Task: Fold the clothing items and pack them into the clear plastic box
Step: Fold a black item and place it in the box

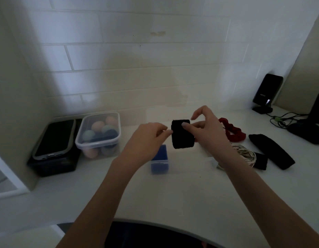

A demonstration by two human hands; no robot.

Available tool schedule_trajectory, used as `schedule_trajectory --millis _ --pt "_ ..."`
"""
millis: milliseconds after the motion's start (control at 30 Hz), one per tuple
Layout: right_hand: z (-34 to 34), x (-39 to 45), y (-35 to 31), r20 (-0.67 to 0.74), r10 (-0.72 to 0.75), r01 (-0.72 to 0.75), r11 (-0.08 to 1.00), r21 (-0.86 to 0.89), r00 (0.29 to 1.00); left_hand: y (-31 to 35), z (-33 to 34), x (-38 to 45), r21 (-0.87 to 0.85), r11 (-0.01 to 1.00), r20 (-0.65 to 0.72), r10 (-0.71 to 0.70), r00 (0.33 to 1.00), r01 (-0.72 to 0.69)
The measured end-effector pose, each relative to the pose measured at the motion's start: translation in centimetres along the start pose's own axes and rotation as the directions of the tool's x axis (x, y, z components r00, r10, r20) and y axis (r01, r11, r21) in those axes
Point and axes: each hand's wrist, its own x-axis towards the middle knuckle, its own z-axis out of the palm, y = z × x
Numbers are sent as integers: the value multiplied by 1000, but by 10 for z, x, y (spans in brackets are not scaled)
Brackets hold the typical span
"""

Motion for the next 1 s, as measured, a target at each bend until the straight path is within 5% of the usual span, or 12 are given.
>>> schedule_trajectory --millis 267,667,1000 --pt "13 9 13 223 108 -15 924 -382 969 -20 -7 0 228 972 326 -20 945 -58" --pt "29 6 25 270 186 0 823 -568 945 -22 8 7 293 954 361 -45 931 -68" --pt "19 8 14 485 204 150 789 -596 851 -26 14 9 179 984 361 -76 929 11"
